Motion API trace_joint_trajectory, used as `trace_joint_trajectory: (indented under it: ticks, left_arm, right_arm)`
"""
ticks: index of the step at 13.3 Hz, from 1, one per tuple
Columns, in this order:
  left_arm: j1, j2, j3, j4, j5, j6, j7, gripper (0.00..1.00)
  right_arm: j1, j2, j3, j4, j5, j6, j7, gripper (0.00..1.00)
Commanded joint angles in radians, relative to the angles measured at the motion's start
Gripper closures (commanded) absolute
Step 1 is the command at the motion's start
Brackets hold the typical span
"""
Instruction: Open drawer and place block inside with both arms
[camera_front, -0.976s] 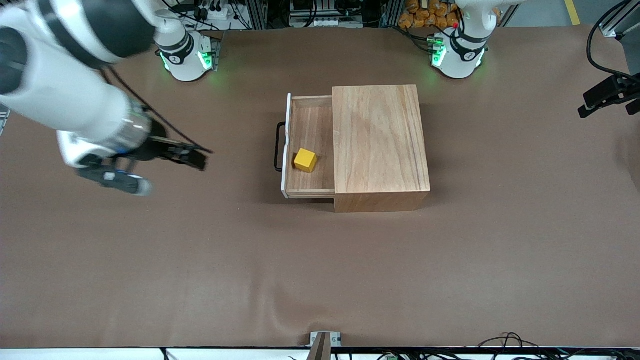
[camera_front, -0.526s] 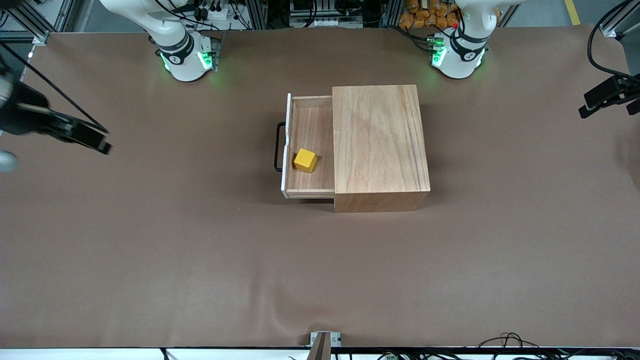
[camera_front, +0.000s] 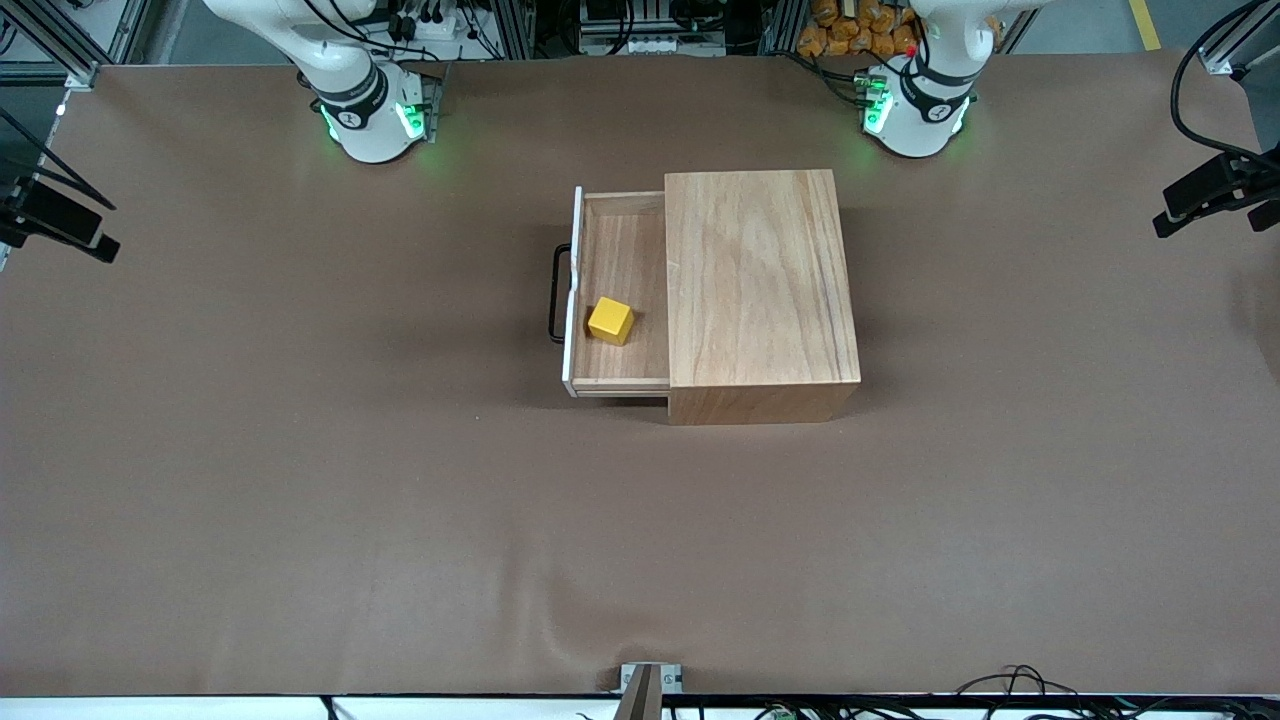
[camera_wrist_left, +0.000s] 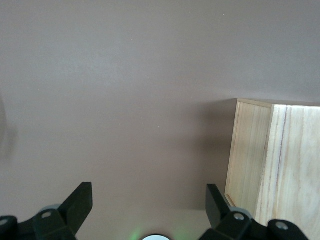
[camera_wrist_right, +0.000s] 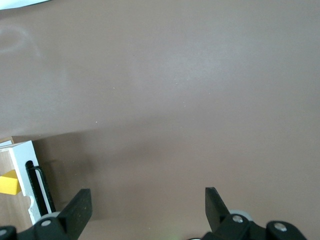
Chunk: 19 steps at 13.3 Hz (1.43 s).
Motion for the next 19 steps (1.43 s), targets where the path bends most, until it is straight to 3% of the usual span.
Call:
trace_joint_trajectory:
  ticks: [1, 16, 19]
  left_arm:
    - [0.015, -0.020, -0.010, -0.021, -0.021, 0.014, 0.011, 0.00]
    - [0.008, -0.072, -0.019, -0.083, -0.027, 0.052, 0.011, 0.00]
    - [0.008, -0.077, -0.070, -0.087, -0.029, 0.052, 0.012, 0.00]
  right_arm:
    - [-0.012, -0.144, 0.024, -0.214, -0.020, 0.094, -0.009, 0.00]
    - [-0.009, -0.160, 0.027, -0.233, -0.041, 0.099, -0.065, 0.00]
    - [-0.006, -0.160, 0.027, -0.231, -0.043, 0.096, -0.104, 0.00]
